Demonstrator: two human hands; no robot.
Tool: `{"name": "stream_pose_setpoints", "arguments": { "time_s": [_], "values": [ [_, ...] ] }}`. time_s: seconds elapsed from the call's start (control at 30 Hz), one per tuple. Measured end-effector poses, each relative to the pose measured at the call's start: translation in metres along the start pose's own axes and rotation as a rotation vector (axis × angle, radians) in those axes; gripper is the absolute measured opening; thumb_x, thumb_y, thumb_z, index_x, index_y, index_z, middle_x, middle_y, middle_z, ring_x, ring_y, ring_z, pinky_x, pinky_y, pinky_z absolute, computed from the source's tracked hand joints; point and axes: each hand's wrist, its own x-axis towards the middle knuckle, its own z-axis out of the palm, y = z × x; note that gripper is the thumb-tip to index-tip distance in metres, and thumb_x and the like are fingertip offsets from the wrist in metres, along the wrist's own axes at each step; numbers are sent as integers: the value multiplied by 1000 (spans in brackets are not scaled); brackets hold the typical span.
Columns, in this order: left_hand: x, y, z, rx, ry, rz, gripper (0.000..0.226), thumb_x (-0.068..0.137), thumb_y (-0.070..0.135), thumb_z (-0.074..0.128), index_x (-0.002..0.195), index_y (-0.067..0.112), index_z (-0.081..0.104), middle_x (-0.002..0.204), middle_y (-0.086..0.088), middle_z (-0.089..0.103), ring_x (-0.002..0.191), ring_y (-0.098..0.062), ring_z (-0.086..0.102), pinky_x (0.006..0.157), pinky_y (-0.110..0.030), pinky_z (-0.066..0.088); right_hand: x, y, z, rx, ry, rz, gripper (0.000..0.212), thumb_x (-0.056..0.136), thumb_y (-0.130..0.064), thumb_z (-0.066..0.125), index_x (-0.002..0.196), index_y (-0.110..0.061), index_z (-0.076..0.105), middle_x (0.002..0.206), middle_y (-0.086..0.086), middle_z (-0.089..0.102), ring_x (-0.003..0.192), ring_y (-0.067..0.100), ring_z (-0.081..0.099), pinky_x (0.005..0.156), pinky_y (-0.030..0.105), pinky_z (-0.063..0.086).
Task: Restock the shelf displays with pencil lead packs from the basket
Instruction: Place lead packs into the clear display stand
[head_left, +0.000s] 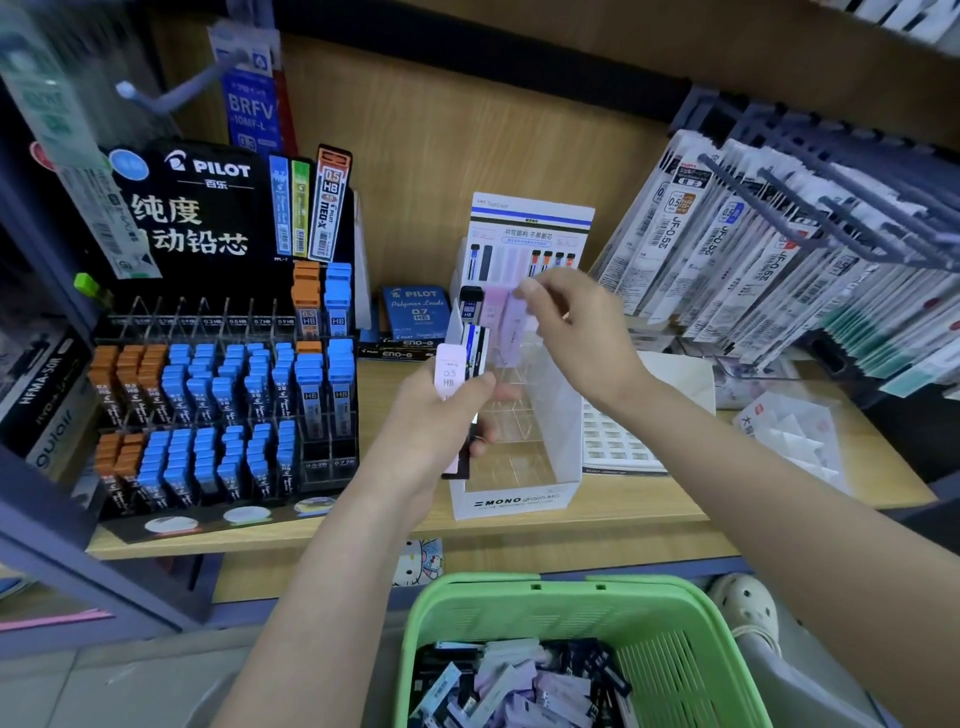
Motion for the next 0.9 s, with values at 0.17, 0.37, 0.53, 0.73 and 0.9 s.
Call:
{"name": "stream_pose_setpoints", "arguments": {
  "time_s": [0.17,0.37,0.53,0.73,0.9],
  "values": [
    [-5,-2,6,67,-139,-73,11,96,17,52,101,17,62,90,-2,74,48,-6,57,46,-17,48,-24,-21,-15,263,-431,190,15,89,-25,62,83,-13,69,66,-3,62,56,1,55,55,14,43],
    [-4,-2,4,15,29,-48,13,96,20,54,100,14,65,60,5,67,39,-1,49,38,-12,38,-38,-11,-38,647,-302,402,9,91,-12,57,86,-5,62,79,12,61,57,6,63,61,17,54],
    [1,-6,2,28,223,67,18,90,22,62,102,8,63,52,2,45,35,-3,36,35,-13,31,-63,-1,-38,357,-514,324,8,82,-12,70,85,-18,66,74,1,70,67,7,65,68,17,51],
    [-2,-4,8,95,184,134,11,82,20,71,83,19,61,56,10,53,40,-2,40,39,-15,32,-67,-12,-22,187,-445,140,9,81,-25,71,88,-22,67,77,-7,67,66,2,57,69,16,47],
    [0,-1,-2,13,262,47,11,92,26,53,100,20,49,71,0,51,46,-9,37,40,-19,30,-41,-13,-22,311,-334,228,28,78,-15,74,92,-25,52,92,1,68,69,13,64,69,31,54]
  ]
}}
